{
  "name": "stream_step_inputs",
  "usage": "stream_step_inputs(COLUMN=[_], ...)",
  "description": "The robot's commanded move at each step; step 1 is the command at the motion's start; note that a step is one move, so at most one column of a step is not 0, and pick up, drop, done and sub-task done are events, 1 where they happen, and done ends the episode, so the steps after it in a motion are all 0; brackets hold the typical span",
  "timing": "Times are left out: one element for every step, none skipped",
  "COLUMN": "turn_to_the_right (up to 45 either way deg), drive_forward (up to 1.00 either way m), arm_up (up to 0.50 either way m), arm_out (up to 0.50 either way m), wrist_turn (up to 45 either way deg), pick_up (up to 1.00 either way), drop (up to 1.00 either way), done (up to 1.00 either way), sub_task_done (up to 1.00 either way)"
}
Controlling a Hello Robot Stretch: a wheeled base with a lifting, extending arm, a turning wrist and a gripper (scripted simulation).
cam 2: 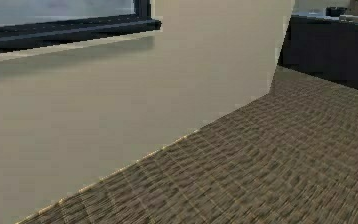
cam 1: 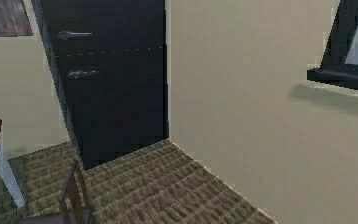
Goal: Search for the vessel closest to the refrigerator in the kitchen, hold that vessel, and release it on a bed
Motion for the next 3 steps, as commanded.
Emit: stream_step_inputs(turn_to_the_right=[-6.0, 0.0, -12.0], drive_forward=[0.00, 1.00, 0.00], arm_up=[0.00, 0.00, 0.00], arm_out=[0.00, 0.00, 0.00], wrist_turn=[0.0, 0.0, 0.0], pick_up=[0.00, 0.00, 0.00], drop=[0.00, 0.00, 0.00], done=[0.00, 0.00, 0.00], sub_task_done=[0.00, 0.00, 0.00])
